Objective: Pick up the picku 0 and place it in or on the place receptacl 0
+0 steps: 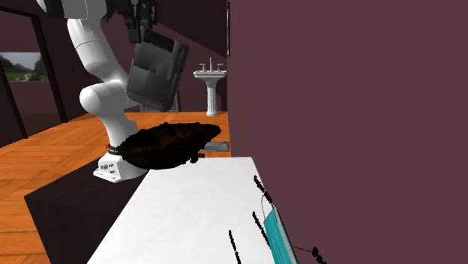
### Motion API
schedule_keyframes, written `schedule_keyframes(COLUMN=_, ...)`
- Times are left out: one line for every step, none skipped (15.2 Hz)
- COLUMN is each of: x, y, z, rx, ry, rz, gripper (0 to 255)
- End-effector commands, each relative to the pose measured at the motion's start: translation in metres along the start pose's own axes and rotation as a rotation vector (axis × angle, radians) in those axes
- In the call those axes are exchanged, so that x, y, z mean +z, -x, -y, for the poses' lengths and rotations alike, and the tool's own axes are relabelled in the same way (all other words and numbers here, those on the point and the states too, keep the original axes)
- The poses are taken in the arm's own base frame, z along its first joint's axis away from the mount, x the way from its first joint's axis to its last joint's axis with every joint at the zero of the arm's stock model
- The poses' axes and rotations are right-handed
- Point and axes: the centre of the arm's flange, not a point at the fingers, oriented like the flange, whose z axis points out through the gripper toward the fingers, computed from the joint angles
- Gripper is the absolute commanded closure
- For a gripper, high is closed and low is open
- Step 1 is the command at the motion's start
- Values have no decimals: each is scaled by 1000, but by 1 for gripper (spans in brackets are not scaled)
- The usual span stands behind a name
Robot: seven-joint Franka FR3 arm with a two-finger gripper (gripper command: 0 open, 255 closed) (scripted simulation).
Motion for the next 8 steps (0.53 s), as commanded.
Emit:
schedule_keyframes(x=11, y=0, z=0, rx=0, ry=1, rz=-1, gripper=255)
schedule_keyframes(x=16, y=0, z=0, rx=0, ry=1, rz=-1, gripper=255)
schedule_keyframes(x=22, y=0, z=0, rx=0, ry=1, rz=-1, gripper=255)
schedule_keyframes(x=27, y=-1, z=1, rx=0, ry=1, rz=-1, gripper=255)
schedule_keyframes(x=32, y=-1, z=1, rx=0, ry=1, rz=-1, gripper=255)
schedule_keyframes(x=37, y=-1, z=1, rx=0, ry=1, rz=-1, gripper=255)
schedule_keyframes(x=43, y=-1, z=1, rx=0, ry=1, rz=-1, gripper=255)
schedule_keyframes(x=48, y=-1, z=1, rx=0, ry=1, rz=-1, gripper=255)
